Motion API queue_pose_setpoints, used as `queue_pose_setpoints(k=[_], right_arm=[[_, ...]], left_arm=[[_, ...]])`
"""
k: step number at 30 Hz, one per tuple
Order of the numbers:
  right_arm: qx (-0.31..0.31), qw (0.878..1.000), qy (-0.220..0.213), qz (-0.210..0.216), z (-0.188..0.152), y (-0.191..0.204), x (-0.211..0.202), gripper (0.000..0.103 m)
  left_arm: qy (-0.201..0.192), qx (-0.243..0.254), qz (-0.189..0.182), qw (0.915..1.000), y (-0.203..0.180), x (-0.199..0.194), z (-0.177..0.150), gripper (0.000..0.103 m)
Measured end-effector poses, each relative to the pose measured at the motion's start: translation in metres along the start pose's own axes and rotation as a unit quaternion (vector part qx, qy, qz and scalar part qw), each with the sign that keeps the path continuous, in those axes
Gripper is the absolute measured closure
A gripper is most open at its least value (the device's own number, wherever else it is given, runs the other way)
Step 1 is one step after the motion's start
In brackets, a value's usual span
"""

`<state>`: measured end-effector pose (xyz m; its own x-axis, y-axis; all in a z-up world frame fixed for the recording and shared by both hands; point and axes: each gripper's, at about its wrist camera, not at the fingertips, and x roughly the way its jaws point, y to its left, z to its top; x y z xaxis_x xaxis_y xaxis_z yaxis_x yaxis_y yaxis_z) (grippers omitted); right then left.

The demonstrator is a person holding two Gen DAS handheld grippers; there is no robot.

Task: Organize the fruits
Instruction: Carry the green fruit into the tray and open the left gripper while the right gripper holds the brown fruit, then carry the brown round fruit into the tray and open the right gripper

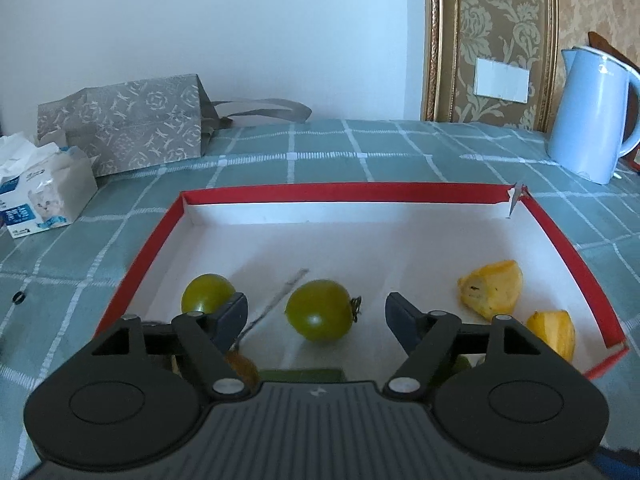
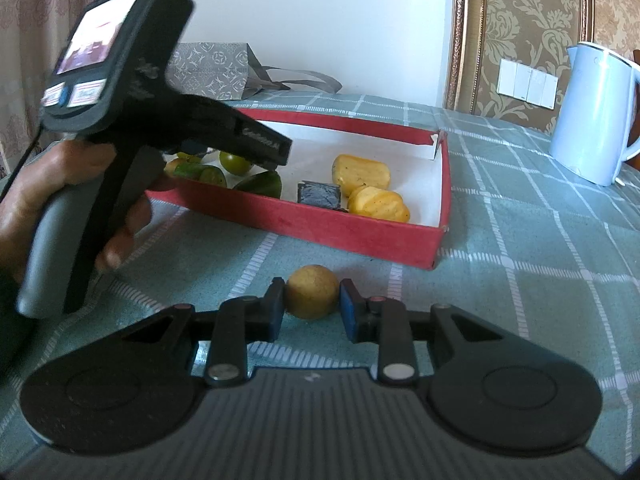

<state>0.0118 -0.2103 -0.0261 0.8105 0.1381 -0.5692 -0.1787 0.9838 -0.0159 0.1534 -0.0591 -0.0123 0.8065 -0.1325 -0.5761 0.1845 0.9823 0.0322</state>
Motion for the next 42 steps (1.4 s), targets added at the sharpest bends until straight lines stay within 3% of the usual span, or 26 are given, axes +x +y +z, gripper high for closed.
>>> queue_pose_setpoints(k=[4,7,10,17,23,28,37,42], right_arm=[[0.000,1.000,0.000,0.000,0.000,0.000,0.000,0.075],[0.001,1.000,0.000,0.001,0.000,0.000,0.000,0.075],[0.003,1.000,-0.001,0.001,0.000,-0.001,-0.001,0.075],[0.010,1.000,-0.003,0.006,0.000,-0.004,-0.001,0.076],[0.018,1.000,-0.010,0.005,-0.001,-0.008,-0.003,0.076],[0.013,1.000,-0.016,-0.004,-0.002,-0.007,-0.010,0.076],[-0.005,0.998,-0.049,-0.023,0.026,-0.007,-0.019,0.076],[-0.013,0.998,-0.056,-0.018,0.052,-0.004,-0.008,0.076]], left_arm=[[-0.048,0.002,0.020,0.9986,0.009,-0.028,-0.009,0.027],[-0.085,-0.018,0.029,0.9958,0.025,-0.053,-0.021,0.021],[-0.093,-0.043,0.022,0.9945,0.046,-0.072,-0.033,0.021],[-0.061,-0.056,0.000,0.9966,0.072,-0.085,-0.055,0.021],[-0.053,-0.042,0.002,0.9977,0.069,-0.085,-0.059,0.021],[-0.024,-0.014,0.005,0.9996,0.060,-0.078,-0.065,0.021],[0.017,-0.016,-0.019,0.9996,0.057,-0.068,-0.069,0.021],[0.014,0.001,-0.006,0.9999,0.051,-0.066,-0.070,0.019]])
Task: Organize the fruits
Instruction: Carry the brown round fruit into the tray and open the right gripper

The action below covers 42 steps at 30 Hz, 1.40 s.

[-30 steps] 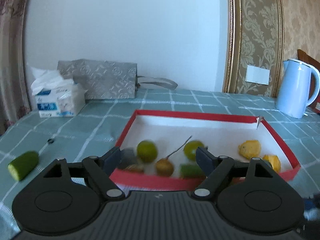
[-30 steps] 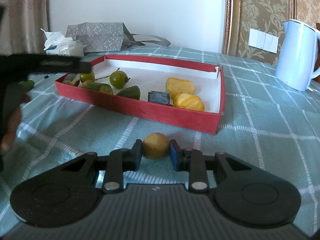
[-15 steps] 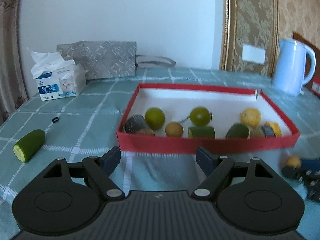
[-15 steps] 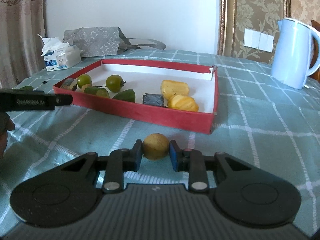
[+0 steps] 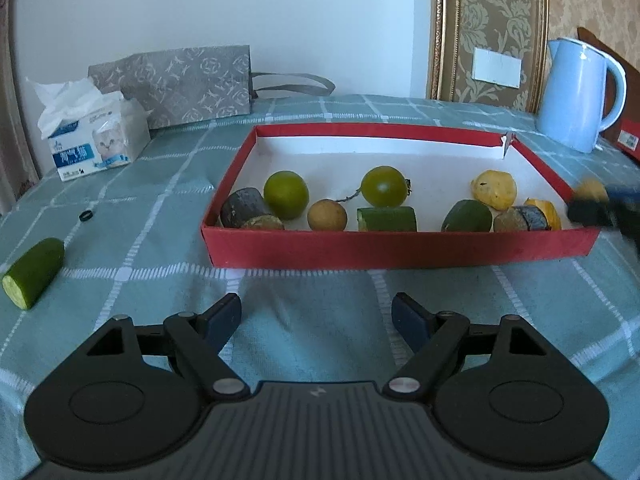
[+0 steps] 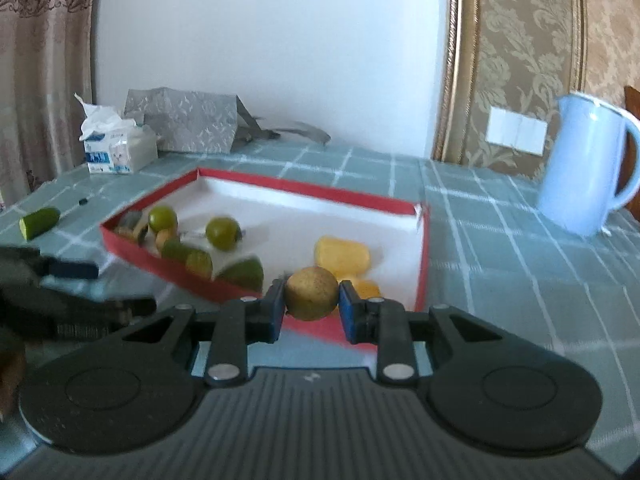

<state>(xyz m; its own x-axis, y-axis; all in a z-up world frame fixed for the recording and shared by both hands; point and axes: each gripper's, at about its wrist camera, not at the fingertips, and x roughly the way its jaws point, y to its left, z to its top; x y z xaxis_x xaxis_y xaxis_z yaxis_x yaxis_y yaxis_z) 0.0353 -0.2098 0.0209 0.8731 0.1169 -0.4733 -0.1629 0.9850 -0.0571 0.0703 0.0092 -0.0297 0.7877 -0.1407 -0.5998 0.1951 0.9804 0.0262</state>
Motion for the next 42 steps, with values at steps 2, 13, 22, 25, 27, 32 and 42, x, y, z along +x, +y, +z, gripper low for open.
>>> queue_pose_setpoints(k=[2,13,22,25,27,32,42], right_arm=[[-0.011,1.000,-0.003,-0.006,0.013,0.003,0.011,0.076],[-0.042,0.998,0.054,0.001,0.039,0.026,0.090,0.076],[-0.047,0.995,0.092,-0.013,0.040,0.032,0.118,0.076],[-0.051,0.994,0.099,-0.019,0.042,0.034,0.127,0.076],[-0.050,0.993,0.103,-0.019,0.045,0.036,0.130,0.076],[-0.065,0.991,0.112,-0.023,0.050,0.043,0.138,0.076],[-0.037,0.997,0.045,-0.046,0.043,0.020,0.093,0.026]], left_arm=[[0.000,0.001,0.002,1.0000,0.000,0.000,0.000,0.019],[0.001,-0.001,0.010,0.9999,0.000,0.002,0.001,0.010],[0.002,-0.003,0.011,0.9999,0.001,0.004,0.002,0.008],[0.002,-0.003,0.010,0.9999,0.001,0.004,0.002,0.008],[0.002,-0.003,0.011,0.9999,0.002,0.004,0.002,0.008],[0.002,-0.004,0.011,0.9999,0.002,0.004,0.002,0.007],[0.002,-0.003,0.011,0.9999,0.002,0.005,0.002,0.007]])
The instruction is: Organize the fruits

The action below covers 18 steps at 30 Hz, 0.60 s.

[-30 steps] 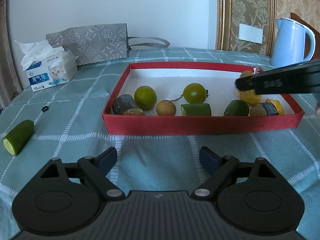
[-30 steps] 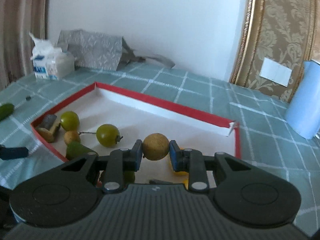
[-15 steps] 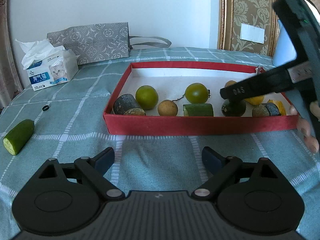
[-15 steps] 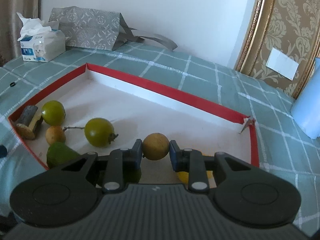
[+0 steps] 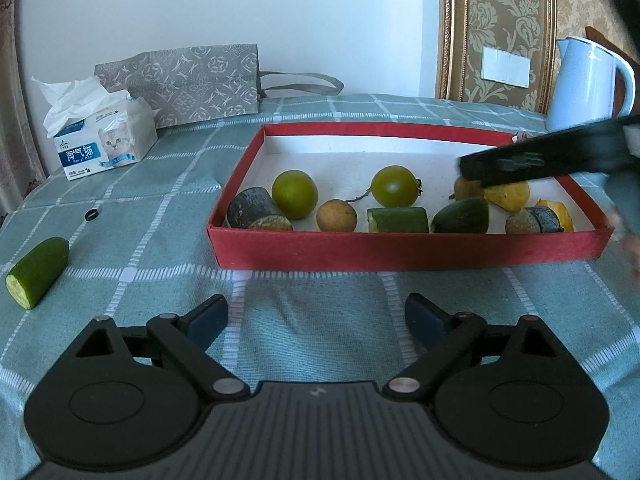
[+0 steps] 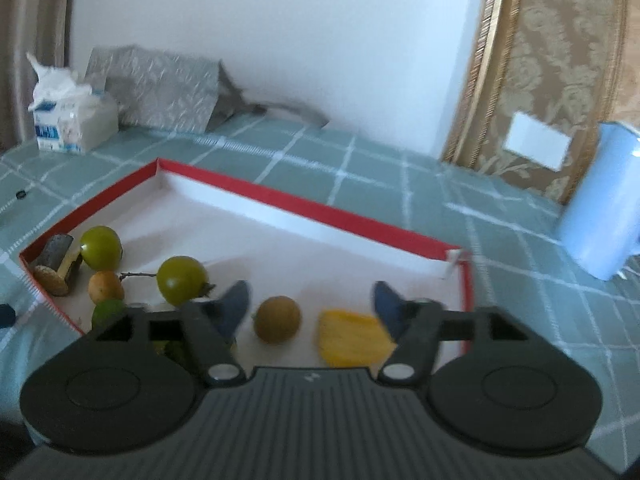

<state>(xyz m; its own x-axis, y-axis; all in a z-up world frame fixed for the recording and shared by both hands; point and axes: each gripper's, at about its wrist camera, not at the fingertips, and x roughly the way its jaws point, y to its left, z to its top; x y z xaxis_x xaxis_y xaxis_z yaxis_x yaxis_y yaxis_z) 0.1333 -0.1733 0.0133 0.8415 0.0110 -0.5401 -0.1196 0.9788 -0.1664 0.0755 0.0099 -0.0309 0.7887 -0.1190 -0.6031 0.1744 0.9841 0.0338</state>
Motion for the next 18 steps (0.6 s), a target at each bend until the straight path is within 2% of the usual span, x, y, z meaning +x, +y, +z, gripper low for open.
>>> queue_pose_setpoints(k=[1,5,9,12,18], right_arm=[[0.004,1.000,-0.012,-0.004,-0.005,-0.004,-0.009,0.019],[0.048,0.998,-0.041,-0.008,-0.030,-0.020,-0.049,0.001],[0.085,0.995,-0.049,0.013,-0.055,-0.027,-0.075,0.000],[0.098,0.993,-0.060,0.005,-0.074,-0.025,-0.089,0.000],[0.107,0.994,-0.033,-0.012,-0.094,-0.018,-0.086,0.000]], left_arm=[[0.000,0.000,0.000,1.0000,0.000,0.000,0.000,0.007],[-0.001,0.000,0.001,1.0000,0.000,0.000,0.000,0.007],[-0.008,-0.008,0.000,0.9999,0.002,-0.002,0.000,0.007],[-0.018,-0.018,0.003,0.9997,0.003,-0.007,-0.001,0.007],[-0.040,-0.023,0.019,0.9987,-0.005,-0.023,-0.005,0.007]])
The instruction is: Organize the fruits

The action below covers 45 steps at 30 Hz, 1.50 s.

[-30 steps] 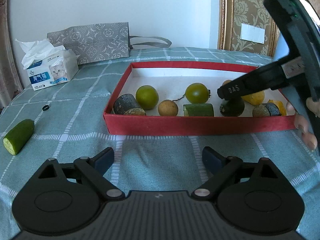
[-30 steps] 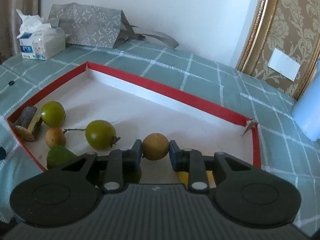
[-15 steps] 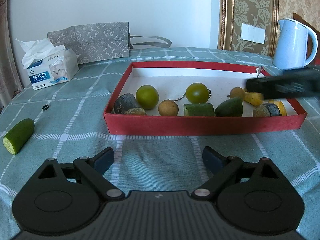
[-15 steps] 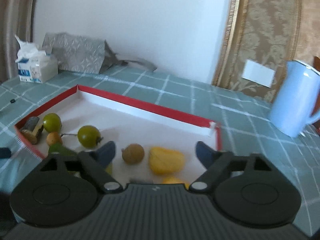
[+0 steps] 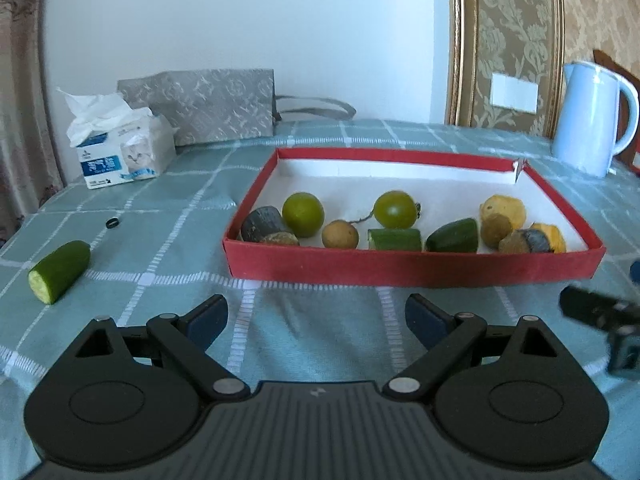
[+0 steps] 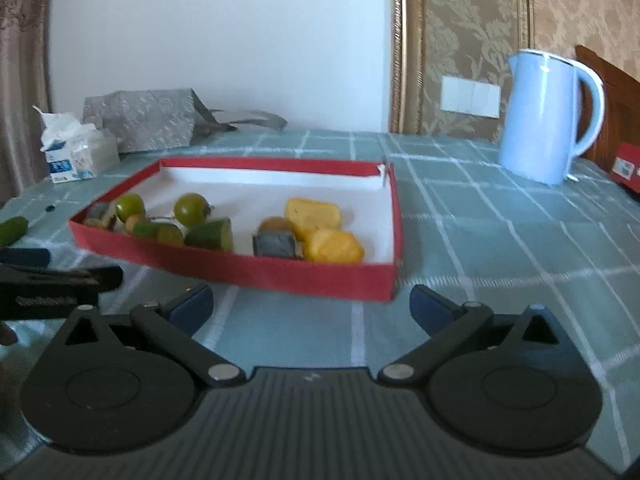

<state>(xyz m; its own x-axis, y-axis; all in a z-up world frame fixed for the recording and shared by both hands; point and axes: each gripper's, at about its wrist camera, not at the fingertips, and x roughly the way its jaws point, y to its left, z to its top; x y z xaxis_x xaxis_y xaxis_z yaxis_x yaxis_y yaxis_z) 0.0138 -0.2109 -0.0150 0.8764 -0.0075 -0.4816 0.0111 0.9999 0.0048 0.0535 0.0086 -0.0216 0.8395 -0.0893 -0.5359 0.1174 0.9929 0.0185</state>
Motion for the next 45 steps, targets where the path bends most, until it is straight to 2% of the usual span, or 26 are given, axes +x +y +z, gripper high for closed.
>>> queue_pose_setpoints(k=[6,12,22,26,38,45], right_arm=[[-0.018,1.000,-0.005,-0.024,-0.005,0.007,-0.003,0.000],[0.004,0.999,-0.010,-0.043,-0.004,-0.002,-0.002,0.000],[0.008,0.997,0.009,-0.073,-0.003,-0.001,0.007,0.000],[0.026,0.997,0.019,-0.069,-0.003,-0.001,0.008,0.000],[0.020,0.996,0.022,-0.081,-0.004,0.005,0.009,0.000],[0.017,0.996,0.028,-0.081,-0.005,0.007,0.012,0.000]], left_arm=[[-0.006,-0.004,0.013,0.9999,-0.011,-0.012,-0.004,0.007],[0.001,-0.021,0.023,0.9995,-0.017,-0.017,-0.004,0.007],[0.015,-0.029,0.026,0.9991,-0.031,-0.024,-0.006,0.007],[0.014,-0.027,0.025,0.9992,-0.036,-0.027,-0.006,0.007],[0.012,-0.034,0.023,0.9991,-0.037,-0.034,-0.005,0.007],[0.006,-0.015,0.037,0.9992,-0.044,-0.035,-0.007,0.007]])
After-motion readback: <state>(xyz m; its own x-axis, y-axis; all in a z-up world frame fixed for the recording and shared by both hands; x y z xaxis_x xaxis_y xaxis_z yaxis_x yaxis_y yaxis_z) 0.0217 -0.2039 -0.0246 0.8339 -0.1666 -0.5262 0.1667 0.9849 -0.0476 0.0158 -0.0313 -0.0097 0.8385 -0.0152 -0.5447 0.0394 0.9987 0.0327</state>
